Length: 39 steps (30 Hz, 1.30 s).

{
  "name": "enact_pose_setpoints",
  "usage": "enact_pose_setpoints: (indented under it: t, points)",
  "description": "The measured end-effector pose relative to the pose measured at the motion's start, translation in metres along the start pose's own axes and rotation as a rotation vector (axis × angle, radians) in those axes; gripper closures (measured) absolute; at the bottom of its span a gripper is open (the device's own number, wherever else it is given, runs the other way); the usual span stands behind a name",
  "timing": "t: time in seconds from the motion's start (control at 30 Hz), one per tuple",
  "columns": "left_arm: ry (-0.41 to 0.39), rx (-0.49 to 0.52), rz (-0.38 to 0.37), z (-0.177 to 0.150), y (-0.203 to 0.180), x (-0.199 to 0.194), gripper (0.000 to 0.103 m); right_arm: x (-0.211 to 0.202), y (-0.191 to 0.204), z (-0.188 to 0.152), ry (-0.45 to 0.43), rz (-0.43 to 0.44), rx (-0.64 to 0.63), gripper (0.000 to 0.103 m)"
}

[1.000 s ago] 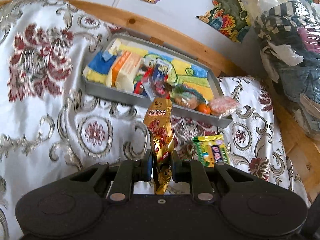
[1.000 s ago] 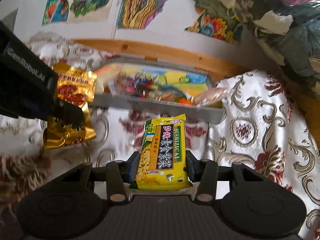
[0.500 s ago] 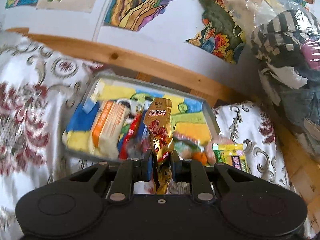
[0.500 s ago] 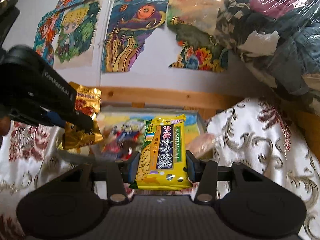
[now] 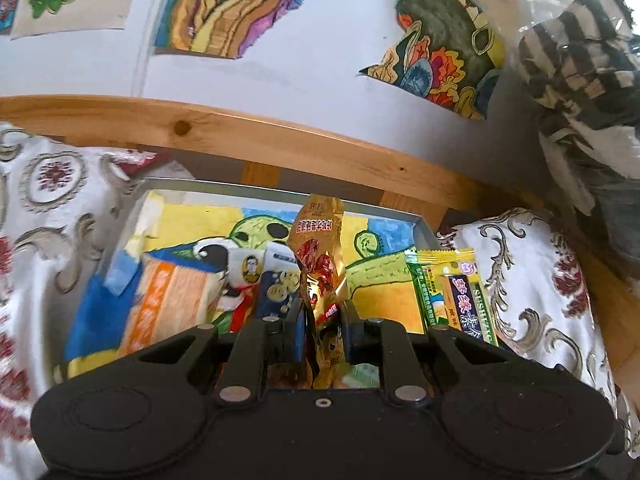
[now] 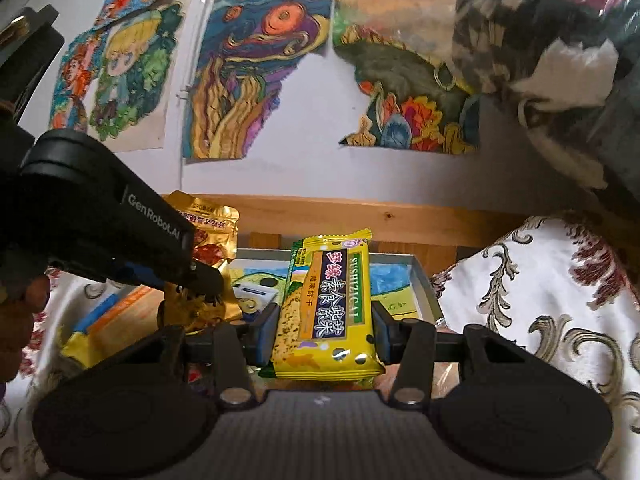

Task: Organize snacks
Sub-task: 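Carry the gold bag into the tray with the left tool while the right tool carries the biscuit pack in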

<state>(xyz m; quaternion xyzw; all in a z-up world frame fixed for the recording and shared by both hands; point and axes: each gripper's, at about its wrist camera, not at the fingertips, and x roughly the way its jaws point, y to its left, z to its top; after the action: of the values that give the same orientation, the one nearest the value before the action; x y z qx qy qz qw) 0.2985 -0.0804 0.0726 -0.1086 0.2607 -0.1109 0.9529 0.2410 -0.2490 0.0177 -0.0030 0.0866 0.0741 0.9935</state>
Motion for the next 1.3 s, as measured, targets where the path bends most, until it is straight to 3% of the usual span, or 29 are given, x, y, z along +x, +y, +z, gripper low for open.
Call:
enact_pose_setpoints:
  t: [0.13, 0.4, 0.93, 1.1, 1.3]
  points:
    - [0.014, 0.004, -0.017, 0.006, 0.0, 0.022, 0.084, 0.022, -0.007, 0.002, 0.02, -0.018, 0.011, 0.052]
    - [0.041, 0.118, -0.053, 0.004, -0.01, 0.043, 0.084, 0.043, -0.007, 0.002, 0.083, -0.018, -0.005, 0.052]
    - [0.111, 0.012, -0.041, 0.002, 0.01, 0.066, 0.08, 0.057, -0.008, 0.0, 0.158, -0.023, 0.008, 0.05]
    - [0.097, -0.005, -0.03, 0.003, 0.011, 0.057, 0.052, 0.051, -0.008, 0.004, 0.139, -0.039, 0.001, 0.047]
    - [0.048, -0.026, -0.002, 0.007, 0.012, 0.039, 0.025, 0.037, -0.01, 0.01, 0.106, -0.068, -0.021, 0.03]
